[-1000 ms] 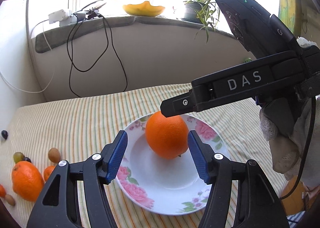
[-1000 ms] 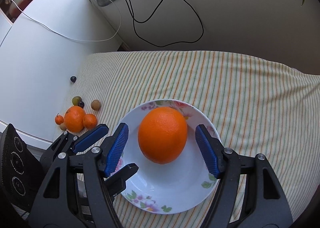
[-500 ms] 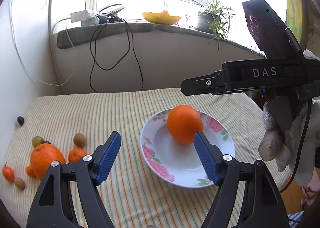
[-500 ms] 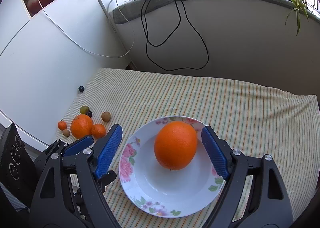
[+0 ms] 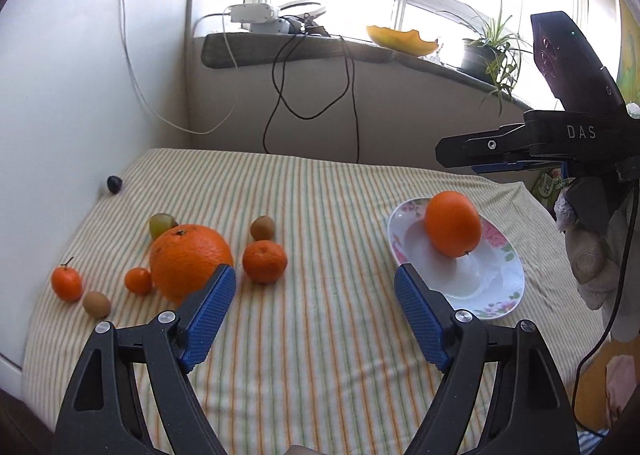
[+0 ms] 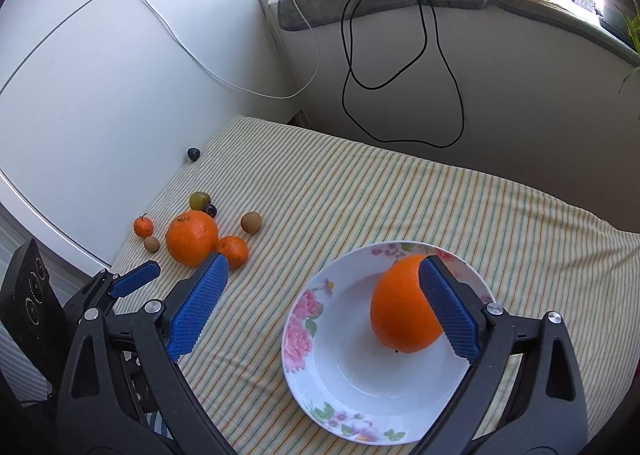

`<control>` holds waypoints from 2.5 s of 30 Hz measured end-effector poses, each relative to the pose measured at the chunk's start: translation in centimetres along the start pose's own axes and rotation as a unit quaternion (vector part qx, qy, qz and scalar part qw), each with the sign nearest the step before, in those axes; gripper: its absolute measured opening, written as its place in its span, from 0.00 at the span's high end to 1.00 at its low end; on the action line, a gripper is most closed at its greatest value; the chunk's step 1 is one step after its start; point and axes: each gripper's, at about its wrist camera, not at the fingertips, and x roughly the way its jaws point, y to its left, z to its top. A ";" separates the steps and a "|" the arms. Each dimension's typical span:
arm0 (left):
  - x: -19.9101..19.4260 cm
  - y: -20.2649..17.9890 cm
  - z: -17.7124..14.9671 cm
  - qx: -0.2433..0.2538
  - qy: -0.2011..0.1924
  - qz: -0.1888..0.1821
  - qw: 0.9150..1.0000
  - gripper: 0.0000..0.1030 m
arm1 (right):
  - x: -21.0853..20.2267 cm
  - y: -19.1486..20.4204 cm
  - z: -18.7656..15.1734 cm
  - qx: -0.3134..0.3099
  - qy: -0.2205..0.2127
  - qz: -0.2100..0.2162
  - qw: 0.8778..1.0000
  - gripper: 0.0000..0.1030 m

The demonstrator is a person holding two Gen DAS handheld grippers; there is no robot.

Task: Organize fruits
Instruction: 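Move the right gripper to the second large orange and close on it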

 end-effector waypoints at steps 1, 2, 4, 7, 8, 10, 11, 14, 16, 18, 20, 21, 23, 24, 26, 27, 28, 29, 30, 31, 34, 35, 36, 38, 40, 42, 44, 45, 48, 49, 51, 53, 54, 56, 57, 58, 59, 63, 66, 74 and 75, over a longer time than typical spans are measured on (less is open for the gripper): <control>-0.1 0.5 -0.2 -0.005 0.001 0.003 1.000 0.21 | 0.3 0.4 0.1 -0.003 0.003 0.003 1.000 0.05; -0.2 1.0 -0.3 -0.011 0.001 0.007 1.000 0.21 | 0.7 0.7 0.2 -0.004 0.007 0.008 1.000 0.05; -0.5 2.1 -0.7 -0.021 0.001 0.016 1.000 0.21 | 1.3 1.2 0.5 -0.005 0.011 0.020 1.000 0.05; -0.5 3.8 -1.3 -0.039 0.004 0.031 0.999 0.21 | 2.3 2.0 1.0 -0.005 0.017 0.036 0.999 0.05; -0.5 4.4 -1.6 -0.047 0.006 0.034 0.998 0.21 | 2.6 2.3 1.1 -0.005 0.020 0.042 0.999 0.05; -0.4 5.5 -2.1 -0.060 0.009 0.039 0.997 0.21 | 3.3 2.9 1.4 -0.003 0.027 0.053 0.998 0.05; -0.3 5.9 -2.3 -0.065 0.011 0.041 0.997 0.21 | 3.7 3.3 1.6 -0.003 0.031 0.059 0.998 0.05; -0.2 6.9 -2.6 -0.074 0.011 0.046 0.996 0.21 | 5.1 4.3 2.0 -0.003 0.042 0.073 0.996 0.05; 0.0 7.4 -2.7 -0.077 0.010 0.048 0.996 0.21 | 6.0 4.9 2.4 -0.001 0.051 0.084 0.995 0.05; 0.2 7.8 -2.8 -0.080 0.011 0.049 0.996 0.22 | 7.0 5.5 2.6 0.002 0.061 0.097 0.993 0.05; 0.5 8.2 -2.9 -0.083 0.014 0.047 0.995 0.22 | 7.9 6.3 2.8 0.001 0.069 0.105 0.992 0.05; 0.6 8.4 -2.9 -0.084 0.015 0.045 0.995 0.23 | 8.3 6.7 2.9 -0.001 0.073 0.108 0.991 0.05; 0.9 8.7 -2.9 -0.089 0.017 0.042 0.995 0.26 | 9.2 7.5 3.1 -0.006 0.080 0.113 0.990 0.05; 1.0 8.8 -2.9 -0.092 0.017 0.040 0.995 0.26 | 9.6 7.9 3.2 -0.008 0.083 0.116 0.990 0.05; 1.2 9.0 -2.9 -0.094 0.018 0.036 0.995 0.29 | 10.5 8.5 3.5 -0.009 0.089 0.120 0.989 0.05; 1.4 9.1 -2.8 -0.095 0.019 0.035 0.995 0.32 | 10.9 8.9 3.5 -0.011 0.094 0.123 0.988 0.05; 1.5 9.2 -2.8 -0.096 0.020 0.033 0.995 0.33 | 11.3 9.2 3.6 -0.012 0.099 0.127 0.987 0.05; 1.7 9.2 -2.7 -0.096 0.020 0.031 0.995 0.33 | 11.9 9.5 3.8 -0.014 0.106 0.133 0.985 0.05; 1.8 9.3 -2.7 -0.096 0.021 0.029 0.995 0.35 | 12.5 9.8 3.8 -0.013 0.113 0.136 0.984 0.05; 2.0 9.3 -2.7 -0.097 0.023 0.028 0.995 0.36 | 13.1 10.0 3.8 -0.011 0.120 0.139 0.983 0.05; 2.4 9.6 -2.6 -0.102 0.025 0.022 0.994 0.39 | 14.6 10.5 4.0 0.000 0.140 0.157 0.978 0.12; 2.4 9.7 -2.6 -0.103 0.025 0.020 0.994 0.39 | 15.2 10.7 4.0 0.003 0.146 0.161 0.976 0.12; 2.5 9.7 -2.5 -0.103 0.026 0.018 0.994 0.41 | 15.8 10.9 4.1 0.006 0.153 0.165 0.974 0.12; 2.6 9.8 -2.5 -0.101 0.027 0.018 0.994 0.42 | 16.9 11.3 4.1 0.010 0.164 0.170 0.972 0.16; 2.8 9.8 -2.4 -0.102 0.028 0.017 0.994 0.43 | 17.9 11.6 4.1 0.013 0.175 0.172 0.969 0.21; 3.0 9.9 -2.3 -0.102 0.029 0.016 0.994 0.43 | 18.8 11.8 4.1 0.020 0.183 0.175 0.967 0.21; 3.3 10.1 -2.2 -0.102 0.031 0.015 0.994 0.43 | 19.5 11.8 4.2 0.021 0.191 0.178 0.965 0.21; 3.4 10.1 -2.2 -0.103 0.032 0.015 0.994 0.43 | 19.7 11.9 4.2 0.023 0.194 0.179 0.964 0.21; 3.7 10.1 -2.2 -0.104 0.036 0.013 0.994 0.43 | 20.5 12.0 4.1 0.028 0.201 0.182 0.962 0.21; 3.8 10.0 -2.2 -0.103 0.036 0.012 0.994 0.44 | 20.8 12.1 4.1 0.029 0.202 0.182 0.962 0.21; 4.1 9.9 -2.2 -0.101 0.037 0.012 0.994 0.44 | 21.3 12.3 4.1 0.028 0.206 0.183 0.961 0.21; 4.3 9.9 -2.2 -0.101 0.038 0.011 0.994 0.45 | 21.7 12.5 4.1 0.027 0.210 0.186 0.959 0.21; 4.5 9.8 -2.2 -0.102 0.039 0.011 0.994 0.46 | 21.9 12.7 4.0 0.026 0.212 0.186 0.959 0.21; 4.8 9.8 -2.3 -0.102 0.041 0.011 0.994 0.46 | 22.2 13.0 4.0 0.023 0.214 0.186 0.959 0.21; 4.9 9.8 -2.3 -0.103 0.043 0.011 0.994 0.46 | 22.5 13.2 3.9 0.023 0.216 0.186 0.958 0.21; 5.1 9.8 -2.4 -0.103 0.045 0.011 0.994 0.46 | 22.7 13.4 3.9 0.023 0.217 0.186 0.958 0.21; 5.2 9.8 -2.4 -0.103 0.047 0.011 0.993 0.47 | 22.8 13.5 3.8 0.022 0.219 0.186 0.958 0.21; 5.3 9.8 -2.3 -0.104 0.046 0.010 0.993 0.47 | 23.7 13.8 3.6 0.025 0.228 0.191 0.954 0.30; 5.2 9.7 -2.3 -0.104 0.046 0.010 0.993 0.47 | 23.6 13.7 3.6 0.026 0.228 0.189 0.955 0.30; 5.2 9.7 -2.3 -0.106 0.043 0.008 0.993 0.47 | 23.1 13.6 3.6 0.033 0.226 0.182 0.957 0.30; 5.1 9.7 -2.4 -0.105 0.043 0.008 0.993 0.47 | 22.9 13.5 3.5 0.034 0.225 0.181 0.957 0.30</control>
